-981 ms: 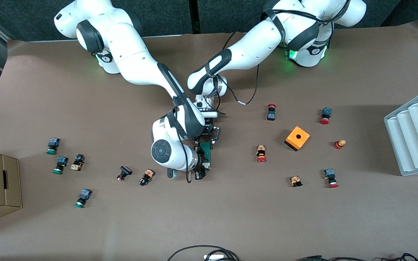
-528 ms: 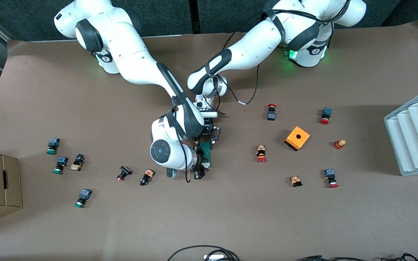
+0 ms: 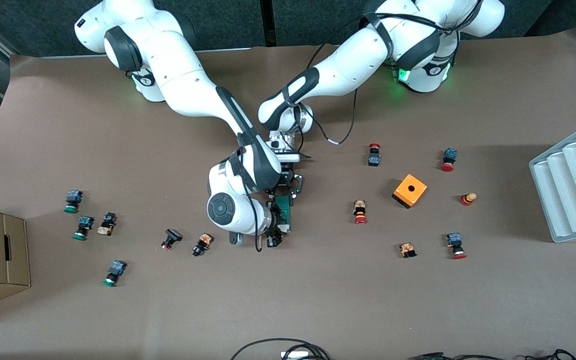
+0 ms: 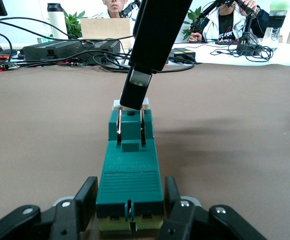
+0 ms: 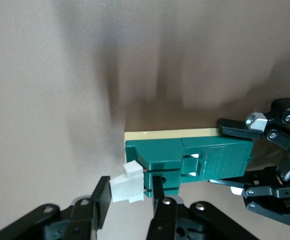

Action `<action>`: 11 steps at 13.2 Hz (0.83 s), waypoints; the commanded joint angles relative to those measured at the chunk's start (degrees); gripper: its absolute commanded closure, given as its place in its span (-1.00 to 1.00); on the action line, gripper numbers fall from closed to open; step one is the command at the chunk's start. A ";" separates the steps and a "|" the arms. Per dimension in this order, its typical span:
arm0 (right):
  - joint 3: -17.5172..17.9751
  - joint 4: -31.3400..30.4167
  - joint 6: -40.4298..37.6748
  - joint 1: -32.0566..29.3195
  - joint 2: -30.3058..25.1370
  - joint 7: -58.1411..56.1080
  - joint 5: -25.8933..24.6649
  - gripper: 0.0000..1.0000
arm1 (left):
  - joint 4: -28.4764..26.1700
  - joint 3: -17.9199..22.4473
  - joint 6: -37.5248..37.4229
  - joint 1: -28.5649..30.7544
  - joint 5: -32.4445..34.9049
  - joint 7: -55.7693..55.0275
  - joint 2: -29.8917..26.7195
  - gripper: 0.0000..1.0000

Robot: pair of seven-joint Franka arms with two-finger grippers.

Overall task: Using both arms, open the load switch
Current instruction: 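Push the white lever with the right gripper while the left gripper holds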

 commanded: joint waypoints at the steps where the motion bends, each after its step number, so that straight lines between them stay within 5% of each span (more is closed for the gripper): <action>1: 0.25 -1.42 0.28 0.49 -0.95 0.04 1.46 0.24 | 1.39 0.65 -0.72 -0.94 0.55 0.64 0.72 -0.23; 11: 2.01 -2.65 -0.68 -0.22 -1.74 0.13 1.11 0.29 | 1.39 0.65 -0.72 -0.94 0.55 0.64 0.72 -0.22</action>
